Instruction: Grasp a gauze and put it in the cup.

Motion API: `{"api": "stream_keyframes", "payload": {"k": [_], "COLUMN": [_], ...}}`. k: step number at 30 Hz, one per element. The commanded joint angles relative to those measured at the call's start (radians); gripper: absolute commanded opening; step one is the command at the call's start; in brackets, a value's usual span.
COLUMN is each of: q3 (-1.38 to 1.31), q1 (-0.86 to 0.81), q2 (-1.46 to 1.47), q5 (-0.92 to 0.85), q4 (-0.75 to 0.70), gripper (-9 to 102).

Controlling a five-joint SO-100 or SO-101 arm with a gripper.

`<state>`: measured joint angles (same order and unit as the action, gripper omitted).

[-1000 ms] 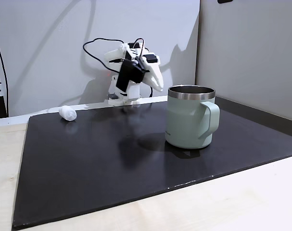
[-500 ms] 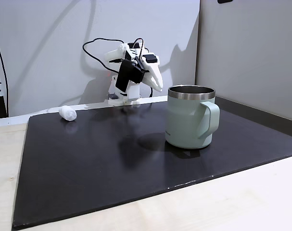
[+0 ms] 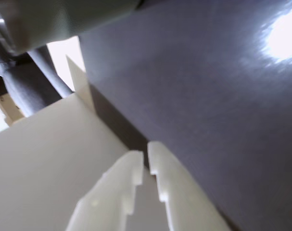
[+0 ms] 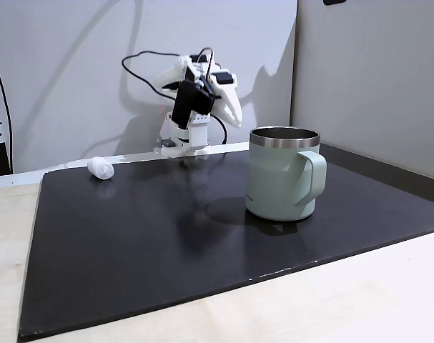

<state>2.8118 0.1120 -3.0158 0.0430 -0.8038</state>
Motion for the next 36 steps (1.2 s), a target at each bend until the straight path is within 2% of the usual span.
{"api": "stream_keyframes", "payload": {"k": [1, 6, 14, 24, 36], "q3": [-0.173, -0.334, -0.62, -0.785, -1.081], "q1": [-0.011, -0.046, -0.229, -0.443, -0.71], "q2": [0.106, 0.199, 0.396, 0.479, 0.746], "q5": [0.02, 0.043, 0.14, 0.187, 0.314], "q4": [-0.009, -0.058, -0.193, -0.244, -0.482], "gripper": [0, 0, 0, 0, 0]}}
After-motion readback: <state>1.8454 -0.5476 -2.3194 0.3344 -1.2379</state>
